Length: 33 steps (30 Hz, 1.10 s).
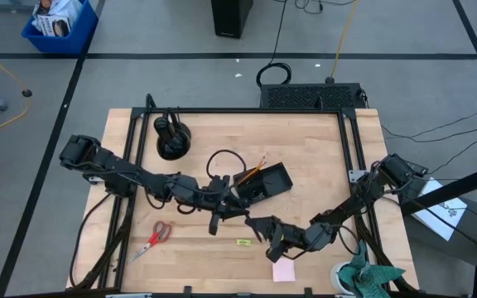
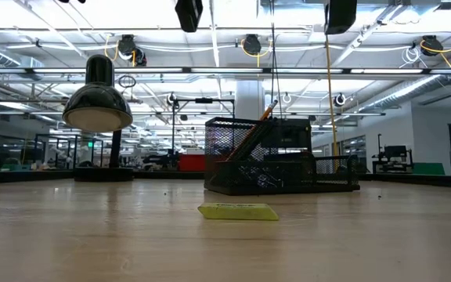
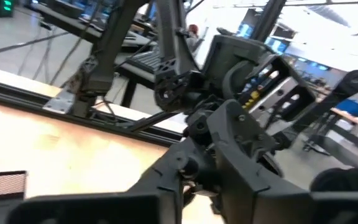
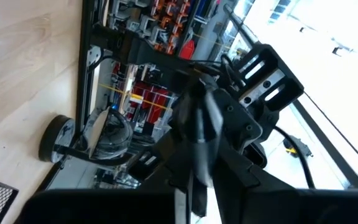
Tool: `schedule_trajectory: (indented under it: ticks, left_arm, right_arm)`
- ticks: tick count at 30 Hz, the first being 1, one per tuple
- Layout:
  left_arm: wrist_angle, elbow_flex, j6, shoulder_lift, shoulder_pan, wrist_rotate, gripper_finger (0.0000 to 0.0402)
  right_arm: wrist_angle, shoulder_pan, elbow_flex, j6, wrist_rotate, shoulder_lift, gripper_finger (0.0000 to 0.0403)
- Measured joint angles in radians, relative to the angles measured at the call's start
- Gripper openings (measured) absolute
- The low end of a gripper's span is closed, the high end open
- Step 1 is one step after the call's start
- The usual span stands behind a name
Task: Pick and place office supplies into organizer
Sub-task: Put the black pen into the black desk organizer
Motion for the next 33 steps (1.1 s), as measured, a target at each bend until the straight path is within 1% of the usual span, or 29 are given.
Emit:
schedule_trajectory:
  ticks: [2,5,9,12,14,16,17,21,23,26,30,33]
  left_arm:
    - [0.000,0.000,-0.001,-0.001,-0.001,0.012,0.0051]
    - [-0.007,0.000,0.014,-0.002,-0.005,0.025,0.0050]
    - [-0.011,0.000,0.045,-0.001,-0.014,0.016,0.0050]
    - [-0.016,0.000,0.072,0.000,-0.018,0.013,0.0050]
    - [-0.022,0.000,0.089,0.001,-0.020,0.013,0.0044]
    - [-0.025,0.000,0.090,0.002,-0.020,0.018,0.0024]
    - [-0.027,0.000,0.094,0.002,-0.021,0.019,0.0020]
    - [-0.032,0.000,0.105,0.002,-0.021,0.014,0.0020]
    - [-0.044,0.001,0.108,0.002,-0.020,0.007,0.0020]
    - [-0.074,0.002,0.106,-0.004,-0.019,0.003,0.0020]
    - [-0.102,0.002,0.113,-0.009,-0.015,-0.001,0.0020]
    - [-0.150,-0.001,0.127,-0.034,-0.014,-0.003,0.0020]
  right_arm:
    - [-0.001,0.000,0.000,-0.011,-0.004,0.000,0.0027]
    - [-0.001,0.000,0.000,-0.014,-0.010,0.000,0.0027]
    - [-0.001,0.000,0.000,-0.014,-0.014,0.000,0.0028]
    - [-0.025,0.001,0.000,0.005,-0.020,0.000,0.0057]
    - [-0.051,0.003,0.000,0.031,-0.021,0.000,0.0090]
    - [-0.066,0.002,0.000,0.062,-0.031,0.000,0.0124]
    - [-0.066,0.002,0.000,0.083,-0.032,0.000,0.0140]
    - [-0.061,0.002,0.000,0.154,-0.009,0.000,0.0188]
    - [-0.067,0.002,0.000,0.179,0.002,0.000,0.0201]
    - [-0.068,0.011,0.000,0.207,0.024,0.000,0.0212]
    - [-0.081,0.025,0.000,0.275,0.080,0.000,0.0214]
    - [-0.134,0.034,0.000,0.339,0.091,0.000,0.0211]
